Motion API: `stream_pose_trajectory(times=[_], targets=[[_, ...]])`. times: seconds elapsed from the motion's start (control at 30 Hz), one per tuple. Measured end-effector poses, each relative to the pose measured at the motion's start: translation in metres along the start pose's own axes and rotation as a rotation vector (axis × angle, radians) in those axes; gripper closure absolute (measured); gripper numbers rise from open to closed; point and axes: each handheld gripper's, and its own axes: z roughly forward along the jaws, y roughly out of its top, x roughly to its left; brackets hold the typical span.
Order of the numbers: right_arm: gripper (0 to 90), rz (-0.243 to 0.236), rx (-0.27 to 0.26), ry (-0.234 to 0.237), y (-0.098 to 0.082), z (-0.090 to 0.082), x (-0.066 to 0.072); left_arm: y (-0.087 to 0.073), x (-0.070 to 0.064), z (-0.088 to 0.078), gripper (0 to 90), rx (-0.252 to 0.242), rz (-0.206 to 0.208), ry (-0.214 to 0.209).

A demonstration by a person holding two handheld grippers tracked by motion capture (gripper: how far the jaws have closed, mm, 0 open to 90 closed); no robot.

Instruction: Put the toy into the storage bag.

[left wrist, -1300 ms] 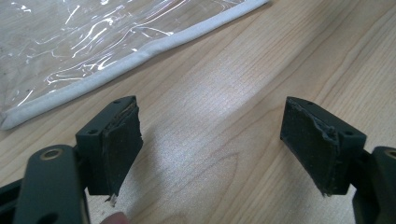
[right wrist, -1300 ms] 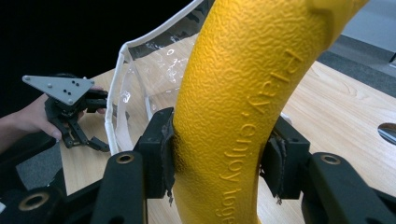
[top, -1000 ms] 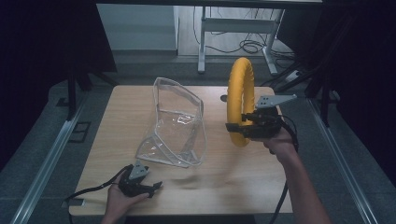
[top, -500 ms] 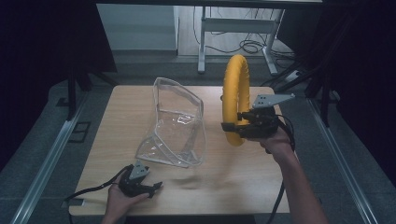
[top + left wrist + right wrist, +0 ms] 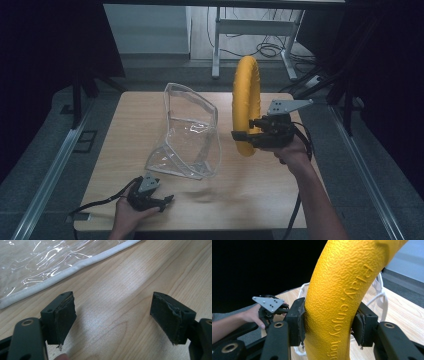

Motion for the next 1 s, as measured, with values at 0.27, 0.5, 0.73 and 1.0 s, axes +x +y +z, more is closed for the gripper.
stream_pose_trajectory(times=[0.27,0.5,0.73,1.0], targets=[[50.6,-0.004,-0.023,0.022,0.007,0.002,0.004,0.000,0.000,0.000,20.4,-0.001,0.001,-0.001],[50.6,-0.008,-0.040,0.039,0.014,0.006,0.007,0.000,0.000,0.000,20.4,0.003,0.004,-0.001],[50.6,-0.015,-0.053,0.061,0.021,0.012,0.012,0.000,0.000,-0.001,20.3,-0.001,0.005,-0.005],[50.5,-0.023,-0.065,0.088,0.029,0.022,0.018,0.000,0.000,0.000,20.3,0.002,0.002,-0.007]])
